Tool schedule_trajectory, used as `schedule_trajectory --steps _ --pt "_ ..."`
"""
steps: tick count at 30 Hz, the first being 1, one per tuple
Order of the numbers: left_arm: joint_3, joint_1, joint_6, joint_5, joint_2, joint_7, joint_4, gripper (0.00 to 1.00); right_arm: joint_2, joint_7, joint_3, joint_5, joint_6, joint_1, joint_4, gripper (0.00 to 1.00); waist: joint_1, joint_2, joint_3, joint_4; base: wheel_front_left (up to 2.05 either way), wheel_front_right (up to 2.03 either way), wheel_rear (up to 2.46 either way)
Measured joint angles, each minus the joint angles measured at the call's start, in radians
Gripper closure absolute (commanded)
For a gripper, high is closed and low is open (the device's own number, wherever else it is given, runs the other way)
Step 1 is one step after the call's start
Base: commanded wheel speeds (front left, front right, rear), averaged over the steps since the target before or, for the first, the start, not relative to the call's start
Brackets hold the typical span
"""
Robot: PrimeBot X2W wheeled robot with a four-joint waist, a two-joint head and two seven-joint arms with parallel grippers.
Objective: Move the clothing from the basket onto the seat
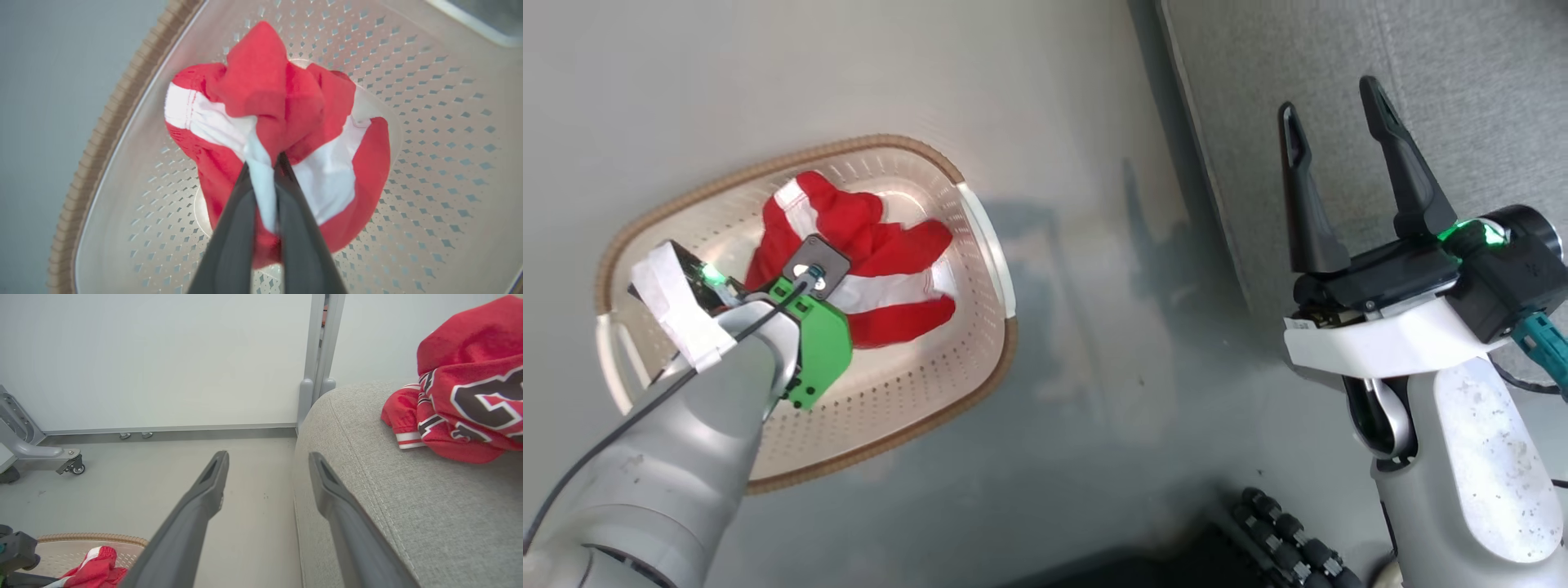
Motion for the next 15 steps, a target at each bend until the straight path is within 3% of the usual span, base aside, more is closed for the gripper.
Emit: schedule_trajectory --steps 15 --pt "0.038 0.095 -0.003 -0.077 -0.101 -0.07 -0.097 1.0 0.0 0.0 -0.031 -0.029 0.0 0.09 0.056 0.0 0.0 0.0 -0.217 0.075 0.0 0.0 0.0"
